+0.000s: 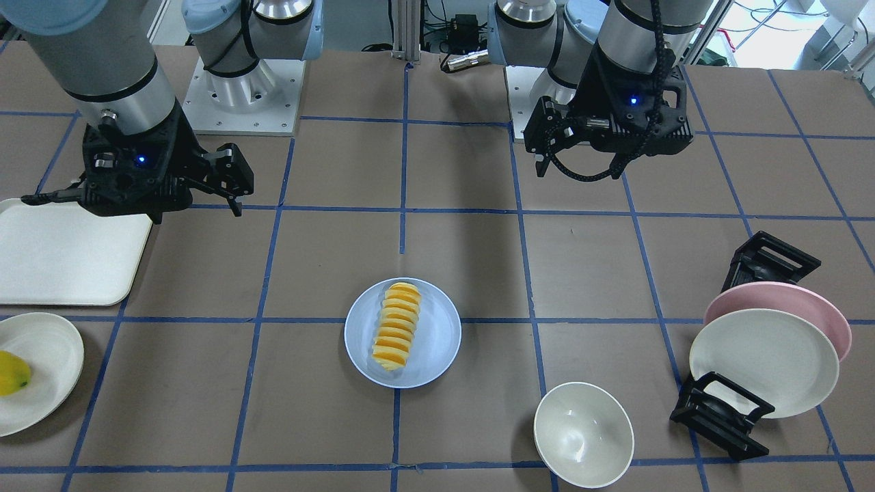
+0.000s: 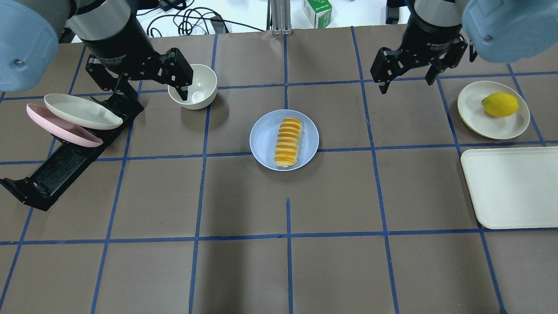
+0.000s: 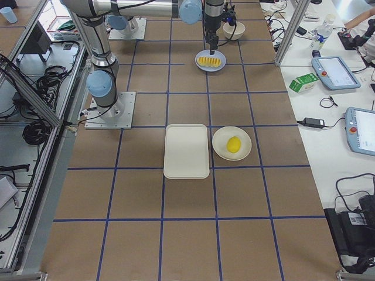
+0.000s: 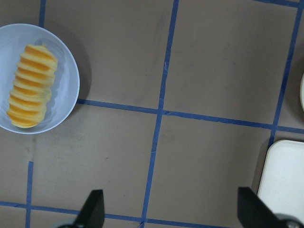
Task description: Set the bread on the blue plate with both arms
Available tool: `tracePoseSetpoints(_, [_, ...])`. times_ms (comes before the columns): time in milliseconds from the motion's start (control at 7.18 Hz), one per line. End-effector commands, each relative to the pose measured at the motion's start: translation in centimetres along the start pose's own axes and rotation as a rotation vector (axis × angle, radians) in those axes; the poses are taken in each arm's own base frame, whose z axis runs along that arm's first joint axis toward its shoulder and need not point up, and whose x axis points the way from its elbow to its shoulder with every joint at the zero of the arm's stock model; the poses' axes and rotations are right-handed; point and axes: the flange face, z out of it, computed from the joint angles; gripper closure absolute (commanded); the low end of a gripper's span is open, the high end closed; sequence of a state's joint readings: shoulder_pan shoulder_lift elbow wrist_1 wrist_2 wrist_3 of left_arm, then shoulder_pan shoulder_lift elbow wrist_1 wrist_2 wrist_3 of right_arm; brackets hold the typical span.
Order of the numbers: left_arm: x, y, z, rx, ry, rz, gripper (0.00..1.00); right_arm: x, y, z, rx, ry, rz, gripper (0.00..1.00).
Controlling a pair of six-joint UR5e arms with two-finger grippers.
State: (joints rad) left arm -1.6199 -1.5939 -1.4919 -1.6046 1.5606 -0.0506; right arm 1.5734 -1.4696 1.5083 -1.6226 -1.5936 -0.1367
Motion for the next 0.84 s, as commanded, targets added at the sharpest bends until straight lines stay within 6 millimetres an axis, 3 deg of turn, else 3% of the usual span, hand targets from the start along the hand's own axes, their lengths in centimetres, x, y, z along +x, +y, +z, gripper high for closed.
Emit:
tracePoseSetpoints(0, [-0.09, -0.01, 0.02, 0.000, -0.001, -0.002, 0.00, 0.47, -0.34, -1.10, 0.020, 0.003, 0.020, 0.00])
tracePoseSetpoints(696, [-0.04, 0.31, -0.08, 0.003, -0.002, 0.000, 0.00, 0.33, 0.18, -0.26, -0.011, -0.006, 0.061, 0.00])
